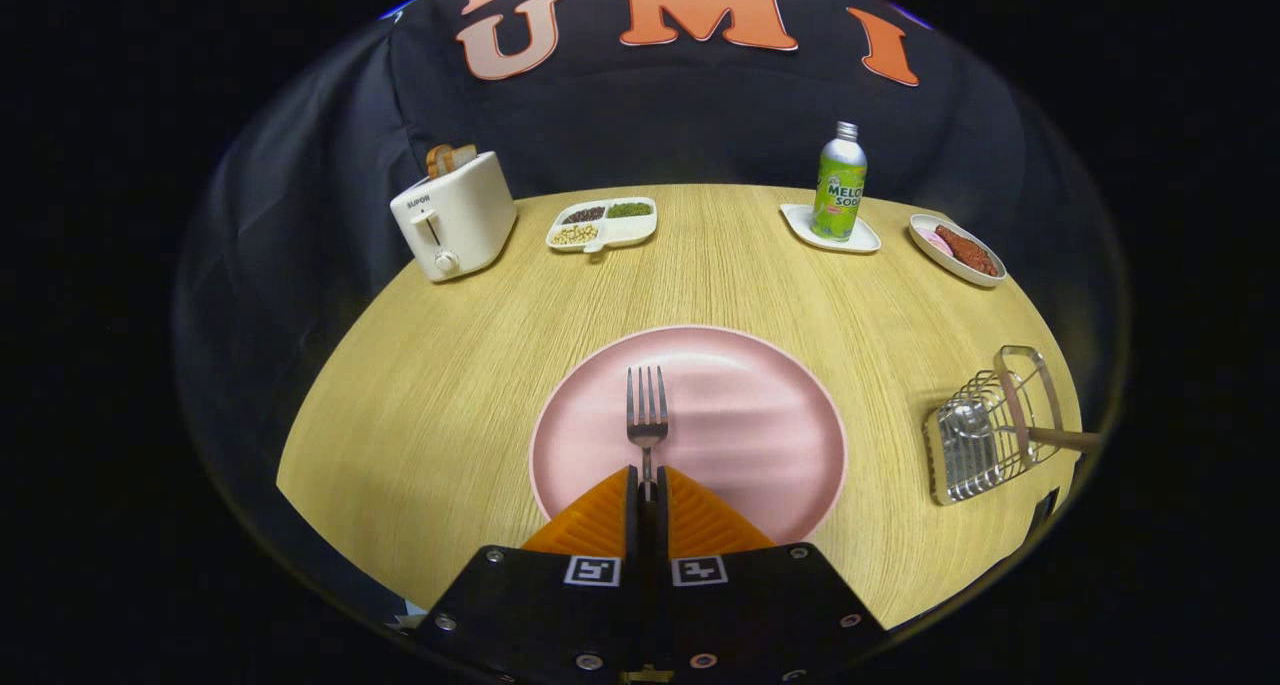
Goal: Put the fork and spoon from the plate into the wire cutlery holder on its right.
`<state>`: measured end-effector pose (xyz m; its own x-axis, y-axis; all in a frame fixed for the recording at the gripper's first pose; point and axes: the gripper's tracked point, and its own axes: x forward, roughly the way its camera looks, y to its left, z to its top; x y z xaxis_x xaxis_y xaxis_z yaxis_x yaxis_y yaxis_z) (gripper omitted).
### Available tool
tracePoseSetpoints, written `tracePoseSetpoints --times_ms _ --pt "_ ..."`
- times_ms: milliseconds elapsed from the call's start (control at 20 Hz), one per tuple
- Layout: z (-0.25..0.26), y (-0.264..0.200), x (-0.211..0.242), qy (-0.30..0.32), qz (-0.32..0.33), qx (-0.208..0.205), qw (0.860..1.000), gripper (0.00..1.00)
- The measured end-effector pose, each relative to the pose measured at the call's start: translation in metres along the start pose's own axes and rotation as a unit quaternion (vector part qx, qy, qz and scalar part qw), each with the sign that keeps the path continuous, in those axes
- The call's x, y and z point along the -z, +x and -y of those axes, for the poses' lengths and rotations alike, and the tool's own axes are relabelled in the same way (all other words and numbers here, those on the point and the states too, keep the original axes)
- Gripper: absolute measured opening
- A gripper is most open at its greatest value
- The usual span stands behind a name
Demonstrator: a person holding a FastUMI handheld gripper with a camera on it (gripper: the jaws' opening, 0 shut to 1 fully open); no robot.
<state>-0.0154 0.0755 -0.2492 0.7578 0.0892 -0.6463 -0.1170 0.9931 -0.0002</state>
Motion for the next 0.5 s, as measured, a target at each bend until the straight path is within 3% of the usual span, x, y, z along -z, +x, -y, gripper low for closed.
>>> tracePoseSetpoints --times_ms 500 --pt "0.072 -0.059 -0.038 0.019 -0.016 0.005 1.0 0.04"
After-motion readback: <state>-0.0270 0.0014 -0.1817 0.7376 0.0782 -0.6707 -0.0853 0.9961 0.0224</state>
